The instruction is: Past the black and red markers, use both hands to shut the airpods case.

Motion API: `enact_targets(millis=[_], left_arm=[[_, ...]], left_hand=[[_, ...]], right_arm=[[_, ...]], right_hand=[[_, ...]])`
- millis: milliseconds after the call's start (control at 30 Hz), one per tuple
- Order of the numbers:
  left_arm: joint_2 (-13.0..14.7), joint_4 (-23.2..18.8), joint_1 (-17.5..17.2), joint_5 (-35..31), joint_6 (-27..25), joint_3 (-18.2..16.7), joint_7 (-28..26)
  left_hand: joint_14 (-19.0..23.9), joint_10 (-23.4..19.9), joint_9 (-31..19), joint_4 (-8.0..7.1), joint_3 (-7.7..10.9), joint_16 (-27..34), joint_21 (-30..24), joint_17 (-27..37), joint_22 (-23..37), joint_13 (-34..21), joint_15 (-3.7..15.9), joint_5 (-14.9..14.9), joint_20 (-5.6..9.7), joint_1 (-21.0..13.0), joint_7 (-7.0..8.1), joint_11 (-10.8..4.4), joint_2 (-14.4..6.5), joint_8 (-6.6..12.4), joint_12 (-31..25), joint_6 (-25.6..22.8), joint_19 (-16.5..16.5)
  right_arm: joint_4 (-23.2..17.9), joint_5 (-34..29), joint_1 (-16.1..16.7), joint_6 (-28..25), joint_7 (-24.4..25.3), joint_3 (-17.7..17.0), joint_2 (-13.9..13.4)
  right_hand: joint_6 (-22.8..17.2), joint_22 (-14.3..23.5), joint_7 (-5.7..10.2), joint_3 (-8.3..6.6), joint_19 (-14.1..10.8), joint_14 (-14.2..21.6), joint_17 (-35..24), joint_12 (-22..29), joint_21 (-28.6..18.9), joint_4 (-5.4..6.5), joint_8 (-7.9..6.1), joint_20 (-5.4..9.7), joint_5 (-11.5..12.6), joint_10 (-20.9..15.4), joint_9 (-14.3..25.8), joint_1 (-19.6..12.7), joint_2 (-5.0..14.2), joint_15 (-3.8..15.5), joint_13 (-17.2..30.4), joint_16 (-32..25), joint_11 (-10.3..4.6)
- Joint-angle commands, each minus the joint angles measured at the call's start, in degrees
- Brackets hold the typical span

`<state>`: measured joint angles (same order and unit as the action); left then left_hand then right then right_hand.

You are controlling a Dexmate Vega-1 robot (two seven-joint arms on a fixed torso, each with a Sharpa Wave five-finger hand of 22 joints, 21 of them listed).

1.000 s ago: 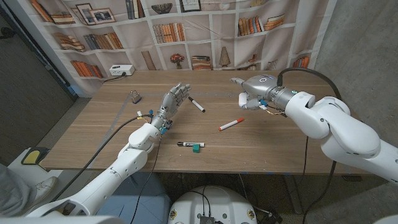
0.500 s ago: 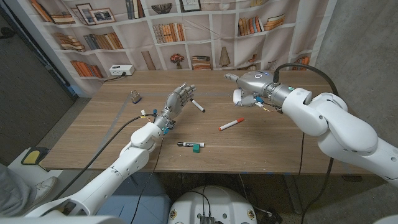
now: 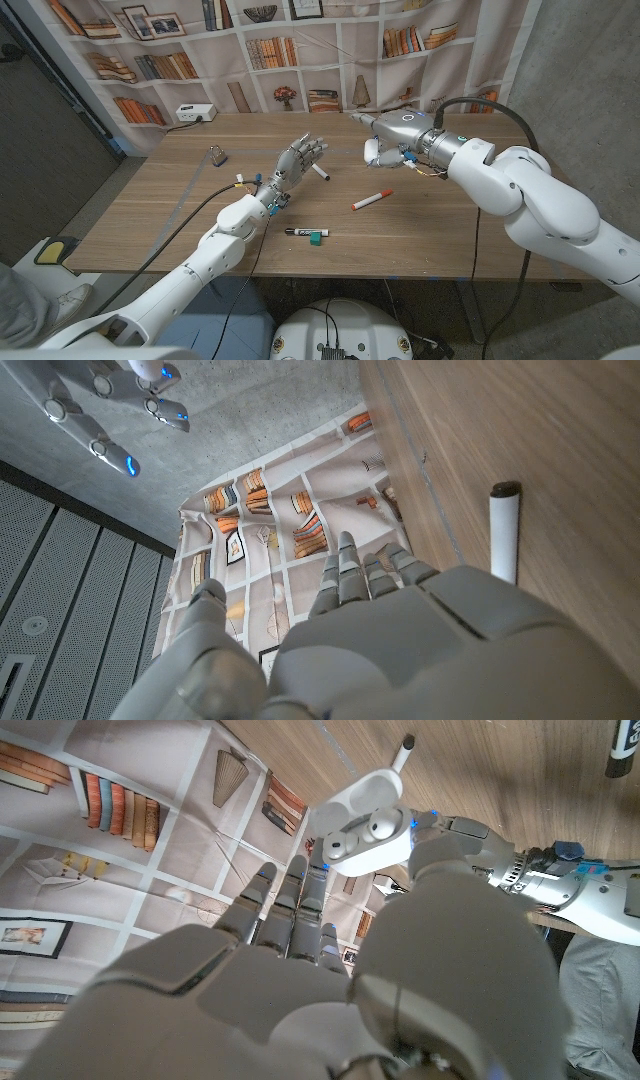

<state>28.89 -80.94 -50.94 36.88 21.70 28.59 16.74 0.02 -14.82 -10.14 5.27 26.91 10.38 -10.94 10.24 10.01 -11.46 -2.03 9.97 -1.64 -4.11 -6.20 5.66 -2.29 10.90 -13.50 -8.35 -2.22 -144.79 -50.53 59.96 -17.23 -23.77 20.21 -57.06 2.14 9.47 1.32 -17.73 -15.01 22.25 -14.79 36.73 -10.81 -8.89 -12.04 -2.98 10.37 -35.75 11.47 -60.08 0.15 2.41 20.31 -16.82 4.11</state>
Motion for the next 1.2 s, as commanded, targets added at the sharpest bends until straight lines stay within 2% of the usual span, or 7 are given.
enact_targets(millis=[33, 200, 400, 500, 767, 867, 1200], left_arm=[[0.53, -0.14, 1.61, 0.42, -1.36, 1.55, 4.11], [0.89, -0.72, 1.78, 0.06, -1.85, 1.82, 4.28], [1.00, -1.10, 1.96, 0.14, -2.43, 2.17, 4.81], [0.67, -0.94, 1.88, -0.15, -1.97, 2.26, 4.52], [0.94, -1.04, 2.86, 0.47, -3.64, 3.17, 6.80], [0.61, -1.33, 3.01, 0.64, -3.57, 3.51, 7.48], [-0.66, -0.15, 3.63, 4.69, -4.04, 4.09, 13.55]], left_hand=[[-0.76, -0.12, -0.16, -0.59, -0.70, -0.06, 0.16, 0.13, 0.13, -0.03, 0.37, 0.50, -0.52, 1.44, -0.18, -0.98, 0.30, 0.96, 0.07, -3.01, 1.03], [-0.51, -2.62, -0.10, -1.14, -0.71, 0.09, -0.04, 0.05, 0.11, 0.06, 1.04, 0.79, -0.07, 1.83, -0.37, -1.63, -0.43, 1.09, -0.73, -4.69, 0.85], [-2.32, -0.46, -0.13, -1.61, -1.53, -0.27, 0.10, 0.06, 0.13, 0.15, 0.26, 0.82, -0.31, 2.59, -0.15, 0.16, 0.21, 1.42, 0.40, -7.67, 1.97], [-3.93, 1.57, -0.24, -2.19, -2.05, -0.27, 0.01, 0.07, 0.15, 0.18, 1.01, 0.95, -0.31, 2.88, -0.91, -2.34, 0.17, 2.36, 1.11, -12.73, 2.83], [-4.41, 1.94, -0.24, -2.37, -2.13, -0.25, 0.08, 0.04, 0.13, 0.20, 1.36, 1.00, -0.01, 2.80, -1.29, -2.14, 0.01, 2.14, 1.21, -13.43, 3.28], [-6.17, 5.06, -0.24, -2.54, -2.19, -0.52, 0.19, 0.01, 0.14, 0.22, 0.79, 1.02, -0.35, 2.59, -2.79, -0.59, -0.26, 1.70, 2.17, -14.26, 4.17], [-12.98, 17.52, -0.22, -3.88, -2.76, -0.37, 0.59, 0.31, 0.26, 0.29, 0.27, 1.05, -0.49, 3.19, -3.98, -1.68, -1.17, 0.38, 3.30, -15.38, 9.73]], right_arm=[[0.95, 2.20, -1.01, 2.44, 2.22, 0.13, 1.84], [1.14, 4.09, -1.27, 3.34, 3.22, -0.46, 2.16], [1.32, 5.97, -1.93, 4.10, 3.62, -0.74, 2.20], [1.59, 7.77, -2.25, 4.50, 3.75, -0.94, 2.41], [1.60, 8.01, -3.30, 4.36, 3.82, -0.13, 2.40], [1.58, 8.02, -3.94, 4.54, 3.92, 0.43, 2.66], [2.25, 7.52, -5.80, 4.93, 2.71, 2.87, 3.23]], right_hand=[[-0.34, 0.14, 0.15, 0.29, -0.37, 0.45, -0.25, 2.74, -0.01, -0.07, 0.18, -0.33, 0.43, -15.37, 0.02, -6.77, 6.85, 9.77, 0.10, -0.16, -14.79], [-0.42, 0.14, 0.12, 0.42, -0.39, 0.55, -0.31, 2.80, 0.00, -0.06, 0.19, -0.35, 0.43, -15.38, 0.03, -6.85, 6.89, 9.78, 0.02, -0.20, -14.68], [-0.50, 0.14, 0.05, 0.62, -0.49, 0.70, -0.38, 2.93, -0.03, -0.08, 0.23, -0.38, 0.44, -15.35, 0.04, -7.01, 6.92, 9.79, -0.04, -0.25, -14.49], [-0.38, 0.14, 0.02, 0.70, -0.53, 0.75, -0.41, 2.98, -0.04, -0.09, 0.31, -0.35, 0.44, -15.34, 0.04, -7.07, 6.91, 9.78, -0.07, -0.27, -14.57], [-0.33, 0.14, -0.14, 0.96, -0.56, 0.74, -0.44, 3.14, -0.03, -0.03, 0.38, -0.39, 0.45, -15.23, 0.05, -7.17, 6.98, 9.72, -0.05, -0.23, -14.56], [-0.39, 0.14, -0.17, 1.03, -0.56, 0.73, -0.46, 3.20, -0.02, -0.04, 0.38, -0.35, 0.46, -15.24, 0.05, -7.25, 7.02, 9.76, -0.09, -0.21, -14.63], [-0.45, 0.14, -0.03, 1.28, -0.49, 0.71, -0.55, 3.38, 0.02, 0.00, 0.42, -0.33, 0.48, -15.04, 0.06, -7.42, 7.13, 9.77, -0.06, -0.18, -14.60]])
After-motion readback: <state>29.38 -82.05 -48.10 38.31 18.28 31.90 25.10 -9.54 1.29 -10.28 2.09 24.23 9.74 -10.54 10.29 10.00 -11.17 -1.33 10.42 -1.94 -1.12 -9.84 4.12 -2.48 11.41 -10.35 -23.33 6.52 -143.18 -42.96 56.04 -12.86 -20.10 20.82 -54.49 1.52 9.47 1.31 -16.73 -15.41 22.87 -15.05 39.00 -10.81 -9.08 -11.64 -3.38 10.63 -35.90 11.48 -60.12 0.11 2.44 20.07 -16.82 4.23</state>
